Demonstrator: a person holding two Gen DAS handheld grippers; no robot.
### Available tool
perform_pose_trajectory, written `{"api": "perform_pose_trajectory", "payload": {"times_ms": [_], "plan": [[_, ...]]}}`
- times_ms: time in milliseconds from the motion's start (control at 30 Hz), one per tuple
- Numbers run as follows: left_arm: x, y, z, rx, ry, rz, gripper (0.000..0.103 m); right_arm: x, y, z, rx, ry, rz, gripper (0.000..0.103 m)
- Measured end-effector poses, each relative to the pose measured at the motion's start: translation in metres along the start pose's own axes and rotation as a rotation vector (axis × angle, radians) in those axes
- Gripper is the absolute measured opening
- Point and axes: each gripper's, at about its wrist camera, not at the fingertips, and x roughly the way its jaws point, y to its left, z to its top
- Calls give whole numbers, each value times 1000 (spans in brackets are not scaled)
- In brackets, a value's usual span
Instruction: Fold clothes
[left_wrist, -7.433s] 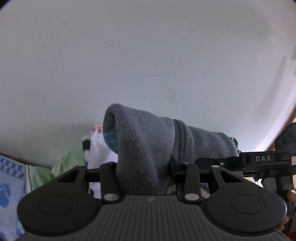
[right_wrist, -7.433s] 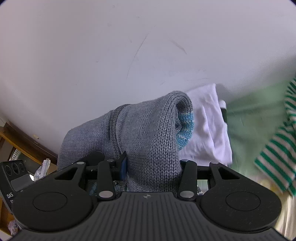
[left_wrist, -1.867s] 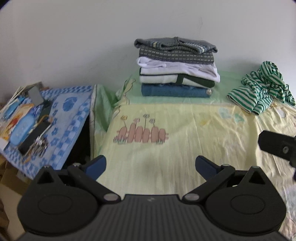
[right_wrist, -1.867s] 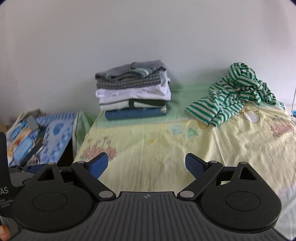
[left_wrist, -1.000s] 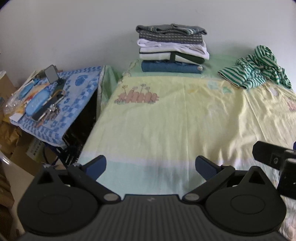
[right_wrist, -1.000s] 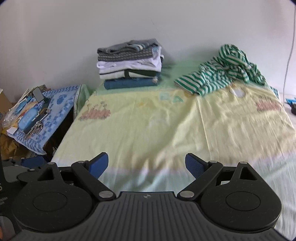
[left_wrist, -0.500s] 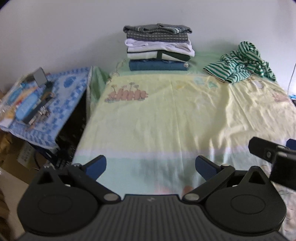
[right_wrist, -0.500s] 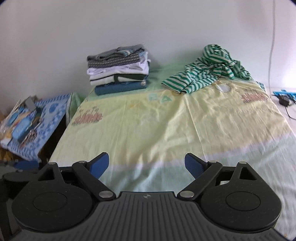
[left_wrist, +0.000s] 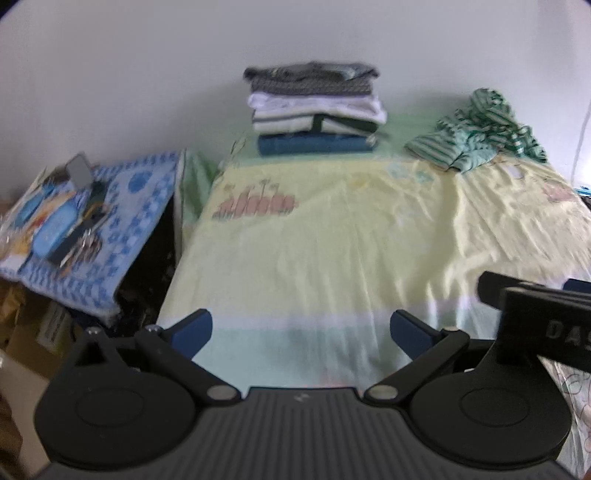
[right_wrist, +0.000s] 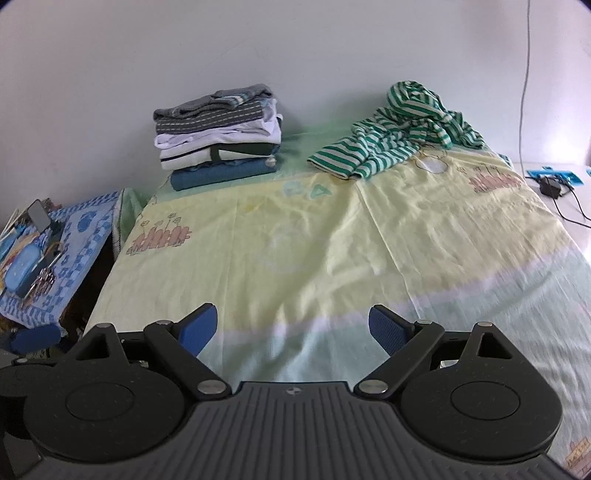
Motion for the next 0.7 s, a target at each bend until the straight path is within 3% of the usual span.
{"api": "perform_pose_trajectory", "payload": {"times_ms": [200,367,567,700], "plan": [[22,10,3,-50,100,-59,102,1,2,2,-24,-10,-27,92],[25,18,15,-107,62,-39,102,11,1,7,-8,-12,-42,92],[14,14,23,-74,-21,25,102,8,7,13,-20,-59,-31,91],[15,19,31,-82,-25,9,102,6,9,19,-15,-99,-24,91]]}}
